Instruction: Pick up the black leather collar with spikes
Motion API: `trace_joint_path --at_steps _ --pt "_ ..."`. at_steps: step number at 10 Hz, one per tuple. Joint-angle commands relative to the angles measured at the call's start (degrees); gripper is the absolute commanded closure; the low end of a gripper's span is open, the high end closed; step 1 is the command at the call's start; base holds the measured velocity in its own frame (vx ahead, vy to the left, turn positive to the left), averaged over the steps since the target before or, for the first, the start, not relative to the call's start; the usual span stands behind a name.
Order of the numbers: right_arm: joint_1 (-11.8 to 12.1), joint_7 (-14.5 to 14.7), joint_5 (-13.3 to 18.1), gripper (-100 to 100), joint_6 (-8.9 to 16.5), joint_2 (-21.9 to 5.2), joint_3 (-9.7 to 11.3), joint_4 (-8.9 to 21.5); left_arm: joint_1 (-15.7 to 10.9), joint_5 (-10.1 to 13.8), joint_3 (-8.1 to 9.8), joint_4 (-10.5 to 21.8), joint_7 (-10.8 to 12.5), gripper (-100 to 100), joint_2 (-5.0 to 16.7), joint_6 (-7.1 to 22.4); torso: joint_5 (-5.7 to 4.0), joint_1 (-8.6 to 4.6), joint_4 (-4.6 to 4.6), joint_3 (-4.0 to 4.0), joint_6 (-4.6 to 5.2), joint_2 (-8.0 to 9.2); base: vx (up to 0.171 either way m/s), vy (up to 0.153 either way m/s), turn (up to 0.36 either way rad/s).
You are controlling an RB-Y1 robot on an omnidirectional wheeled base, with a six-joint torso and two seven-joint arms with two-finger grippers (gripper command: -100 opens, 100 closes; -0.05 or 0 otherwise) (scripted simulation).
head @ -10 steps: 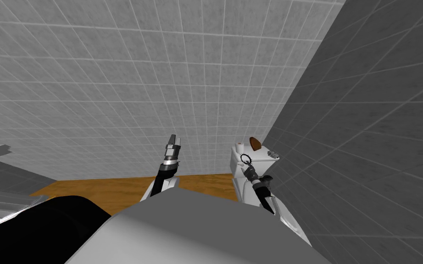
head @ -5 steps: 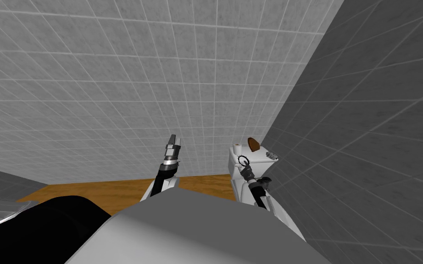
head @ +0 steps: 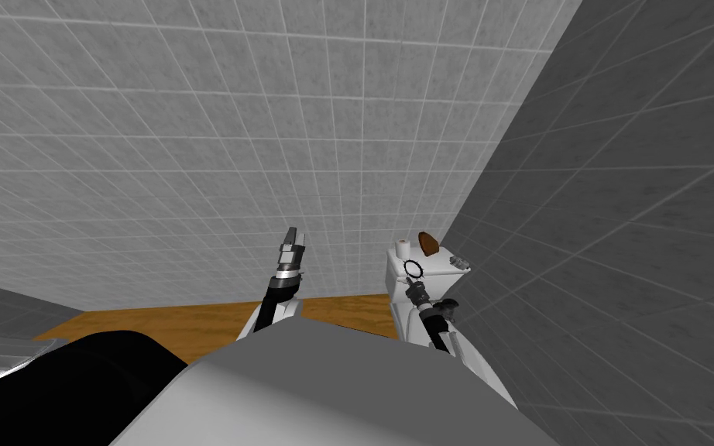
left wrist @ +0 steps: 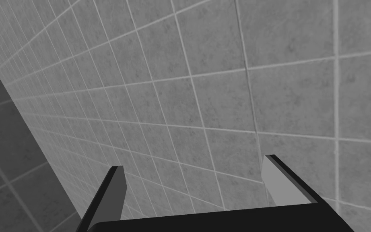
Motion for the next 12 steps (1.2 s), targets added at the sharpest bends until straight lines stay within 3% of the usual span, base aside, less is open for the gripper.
trace_joint_path --at_steps 1,2,3,4,7,8,12 --pt "0.0 0.0 0.0 100 0.0 0.0 0.0 0.0 0.0 0.0 0.00 0.0 0.0 0 0.0 0.0 0.00 0.00 0.00 0.00 0.00 0.00 0.000 0.000 0.000" --pt "0.0 0.0 0.0 100 0.0 0.0 0.0 0.0 0.0 0.0 0.00 0.0 0.0 0 0.0 0.0 0.00 -0.01 0.00 0.00 0.00 -0.01 0.000 0.000 0.000" --pt "0.0 0.0 0.0 0 0.0 0.0 0.0 0.0 0.0 0.0 0.00 0.0 0.0 0 0.0 0.0 0.00 -0.01 0.00 -0.01 0.00 -0.01 0.000 0.000 0.000" --pt "0.4 -0.5 0.2 -100 0.2 -2.2 0.0 -0.4 0.0 0.0 0.00 0.0 0.0 0 0.0 0.0 0.00 -0.01 0.00 -0.01 0.00 -0.01 -0.020 0.032 0.024" --pt "1.7 -2.5 0.7 -100 1.1 -7.2 -0.1 -1.8 0.0 0.0 -0.01 0.0 0.0 0 0.0 0.0 0.04 0.21 0.03 0.09 0.00 0.15 -0.045 0.068 0.027" --pt "1.7 -2.5 0.7 -100 1.1 -7.3 -0.1 -1.8 0.0 0.0 -0.01 0.0 0.0 0 0.0 0.0 0.06 0.26 0.04 0.11 0.00 0.19 -0.037 0.062 0.008" --pt "4.3 -7.0 1.9 -100 3.3 -13.9 -0.4 -4.5 0.0 0.0 -0.01 0.0 0.0 0 0.0 0.0 0.07 0.32 0.03 0.08 0.00 0.15 -0.038 0.092 0.045"
